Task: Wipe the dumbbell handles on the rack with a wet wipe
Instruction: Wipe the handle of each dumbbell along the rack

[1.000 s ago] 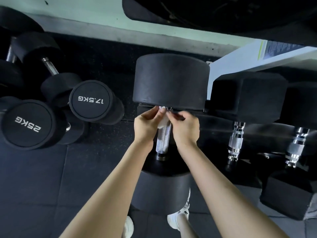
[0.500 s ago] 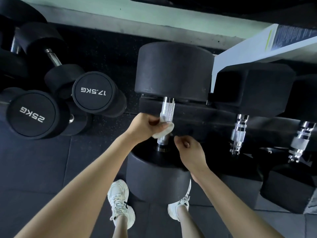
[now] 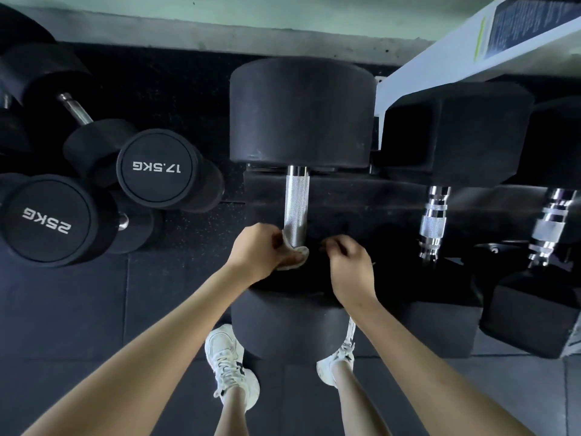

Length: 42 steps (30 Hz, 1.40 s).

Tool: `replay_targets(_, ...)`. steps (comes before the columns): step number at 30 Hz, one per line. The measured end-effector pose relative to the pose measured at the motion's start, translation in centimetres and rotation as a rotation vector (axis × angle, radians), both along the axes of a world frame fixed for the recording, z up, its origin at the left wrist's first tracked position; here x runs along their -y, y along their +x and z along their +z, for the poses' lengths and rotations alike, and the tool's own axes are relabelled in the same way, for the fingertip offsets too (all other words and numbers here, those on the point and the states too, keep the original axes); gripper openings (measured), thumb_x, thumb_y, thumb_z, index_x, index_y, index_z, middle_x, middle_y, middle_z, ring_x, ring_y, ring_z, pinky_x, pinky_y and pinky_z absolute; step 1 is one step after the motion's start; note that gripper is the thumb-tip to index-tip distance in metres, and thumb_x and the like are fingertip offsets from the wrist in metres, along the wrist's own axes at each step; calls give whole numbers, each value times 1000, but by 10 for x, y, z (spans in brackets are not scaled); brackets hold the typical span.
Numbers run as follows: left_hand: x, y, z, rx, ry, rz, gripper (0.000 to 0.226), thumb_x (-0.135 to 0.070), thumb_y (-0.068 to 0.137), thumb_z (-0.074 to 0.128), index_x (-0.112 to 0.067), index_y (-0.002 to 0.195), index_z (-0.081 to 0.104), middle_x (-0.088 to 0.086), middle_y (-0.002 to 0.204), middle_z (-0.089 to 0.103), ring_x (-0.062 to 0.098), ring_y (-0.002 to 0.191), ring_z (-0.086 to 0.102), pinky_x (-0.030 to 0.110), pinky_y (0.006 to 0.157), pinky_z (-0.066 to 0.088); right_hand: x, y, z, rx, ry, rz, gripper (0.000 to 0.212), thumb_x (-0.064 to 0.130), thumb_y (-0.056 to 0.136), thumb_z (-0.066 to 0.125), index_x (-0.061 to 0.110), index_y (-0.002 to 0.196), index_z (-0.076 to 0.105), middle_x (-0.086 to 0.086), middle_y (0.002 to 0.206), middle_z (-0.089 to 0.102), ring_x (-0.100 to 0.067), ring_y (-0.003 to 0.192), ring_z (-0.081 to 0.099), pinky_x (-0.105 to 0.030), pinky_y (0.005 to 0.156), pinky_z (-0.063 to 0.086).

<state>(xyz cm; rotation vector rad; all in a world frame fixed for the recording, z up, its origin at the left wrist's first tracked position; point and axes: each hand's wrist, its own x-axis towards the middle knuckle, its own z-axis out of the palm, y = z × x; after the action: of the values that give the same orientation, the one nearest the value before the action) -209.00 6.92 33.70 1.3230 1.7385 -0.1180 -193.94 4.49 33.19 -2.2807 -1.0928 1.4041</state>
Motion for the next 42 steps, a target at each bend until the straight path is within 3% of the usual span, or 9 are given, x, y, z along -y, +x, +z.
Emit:
replay_targets(7,0,14,-2,-93,14,70,38,-45,71,74,-10,61,62,0,57,57,18,60,56,25,55,40,0,-1,2,-8,3,-44,19,17,92,48,24,89,65,8,84,65,-8,78,57,-18,63,40)
replay_targets(9,-8,-2,-12,37,-83,49,41,-49,67,78,-12,58,62,-2,54,58,13,57,56,22,51,42,1,-2,2,-8,6,-56,19,18,91,48,22,89,66,7,84,65,-9,79,57,-22,65,40)
replay_targets(13,-14,-19,-12,412,-289,136,32,-27,68,84,-5,86,69,10,89,73,10,74,62,16,70,49,1,0,4,-23,11,-55,19,17,93,47,22,89,65,10,82,64,-1,73,55,-14,61,40)
replay_targets(17,-14,-10,-4,144,-132,-1,36,-37,65,84,-15,57,56,-4,56,54,6,51,47,12,44,34,0,-3,4,-28,18,-77,22,15,91,47,23,87,66,7,86,67,-8,81,60,-21,67,41)
replay_targets(21,1,12,10,-47,46,35,45,-33,74,75,-16,46,45,0,51,52,19,55,54,25,50,34,1,-5,8,-20,19,-93,23,11,90,47,23,86,65,4,87,68,-12,82,61,-19,65,42)
replay_targets(28,-5,10,1,196,218,620,27,-32,70,81,-7,71,72,8,66,69,22,66,66,33,62,52,2,-4,8,-18,19,-131,24,8,90,45,19,87,66,3,83,67,-10,71,58,-20,59,43)
replay_targets(35,-55,20,-3,299,331,793,30,-33,78,75,-18,56,61,-2,58,62,18,59,57,28,66,46,0,-3,6,54,5,-71,26,10,91,42,22,86,64,10,79,62,-5,68,55,-8,52,37)
replay_targets(37,-53,23,-9,343,311,748,43,-38,81,72,-19,50,49,-5,52,53,24,55,53,28,63,43,0,-4,6,63,-17,-63,28,10,91,41,21,92,66,8,83,64,-10,72,57,-16,56,40)
replay_targets(42,-38,20,-12,342,307,613,41,-43,79,71,-13,57,55,-10,49,48,3,48,42,18,51,35,0,-4,4,60,-30,-44,30,11,92,39,20,99,67,2,94,68,-16,72,59,-22,55,39)
